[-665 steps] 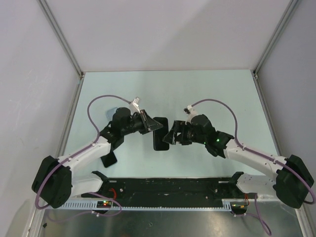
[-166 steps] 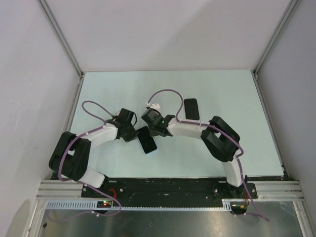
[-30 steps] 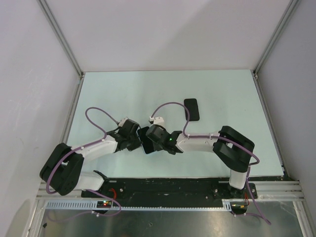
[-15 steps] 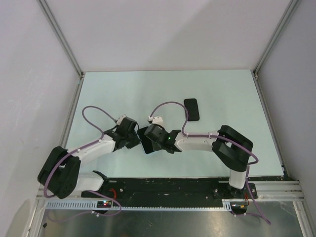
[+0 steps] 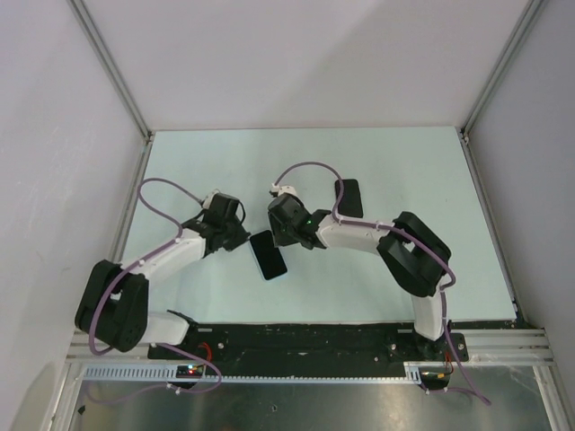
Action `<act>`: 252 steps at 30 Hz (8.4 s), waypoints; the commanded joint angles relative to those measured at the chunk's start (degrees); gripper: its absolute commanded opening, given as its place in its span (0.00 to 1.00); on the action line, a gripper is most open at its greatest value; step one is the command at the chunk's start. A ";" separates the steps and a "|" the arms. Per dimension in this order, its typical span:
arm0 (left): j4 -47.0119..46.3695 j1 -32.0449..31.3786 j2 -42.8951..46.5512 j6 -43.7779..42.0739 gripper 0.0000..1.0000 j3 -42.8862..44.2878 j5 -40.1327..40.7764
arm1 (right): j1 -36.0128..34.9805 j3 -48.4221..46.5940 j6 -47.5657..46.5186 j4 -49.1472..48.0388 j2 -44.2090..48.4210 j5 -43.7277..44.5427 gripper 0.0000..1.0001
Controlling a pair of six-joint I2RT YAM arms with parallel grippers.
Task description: Put the phone into the phone case
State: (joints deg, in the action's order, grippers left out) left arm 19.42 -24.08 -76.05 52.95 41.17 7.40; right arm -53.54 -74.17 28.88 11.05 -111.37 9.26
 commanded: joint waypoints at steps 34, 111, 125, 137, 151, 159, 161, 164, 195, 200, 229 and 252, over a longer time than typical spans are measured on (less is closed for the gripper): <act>-0.32 1.49 -12.36 -3.90 0.00 6.69 0.83 | -1.29 -8.27 -0.88 4.48 -11.94 -2.07 0.18; -0.57 -15.90 -35.96 -12.63 0.03 32.18 -23.31 | 3.83 30.65 9.99 2.88 35.16 7.42 0.74; 2.49 -14.80 -18.01 -12.99 0.12 24.86 -10.58 | 5.55 35.32 9.57 -0.23 35.40 -0.61 0.41; 1.86 -11.73 -3.55 -9.82 0.14 3.90 -2.19 | 3.30 35.10 11.46 -4.17 30.23 -1.91 0.33; -3.45 -13.65 -4.93 -7.38 0.11 -1.17 -5.45 | 2.01 33.27 11.48 -2.48 26.98 0.55 0.22; -4.49 -14.63 -6.71 -6.98 0.08 -1.17 -5.85 | 0.46 30.81 11.31 0.59 24.98 3.66 0.18; -4.70 -14.74 -7.13 -7.02 0.08 -0.95 -6.15 | 0.28 30.20 11.16 1.02 24.30 3.97 0.17; -5.09 -15.02 -8.01 -7.00 0.08 -0.51 -6.59 | -0.49 28.76 11.04 1.81 22.55 4.30 0.14; -6.42 -15.76 -9.41 -6.72 0.07 -0.27 -6.96 | 0.24 33.09 12.76 2.26 25.79 -0.75 0.27; -6.41 -15.79 -9.03 -6.72 0.07 -0.44 -6.96 | 1.05 33.60 12.65 3.18 27.08 -0.02 0.27; -6.36 -15.76 -10.54 -7.16 0.07 1.04 -9.41 | 1.82 33.81 11.86 0.18 20.17 -4.66 0.08; -6.41 -15.98 -11.32 -7.16 0.06 2.54 -10.12 | -5.29 30.37 14.92 3.82 6.80 0.24 0.00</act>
State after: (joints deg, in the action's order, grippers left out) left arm 18.02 -38.85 -85.30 44.99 42.57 0.69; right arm -56.21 -48.58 40.49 19.66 -92.01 17.54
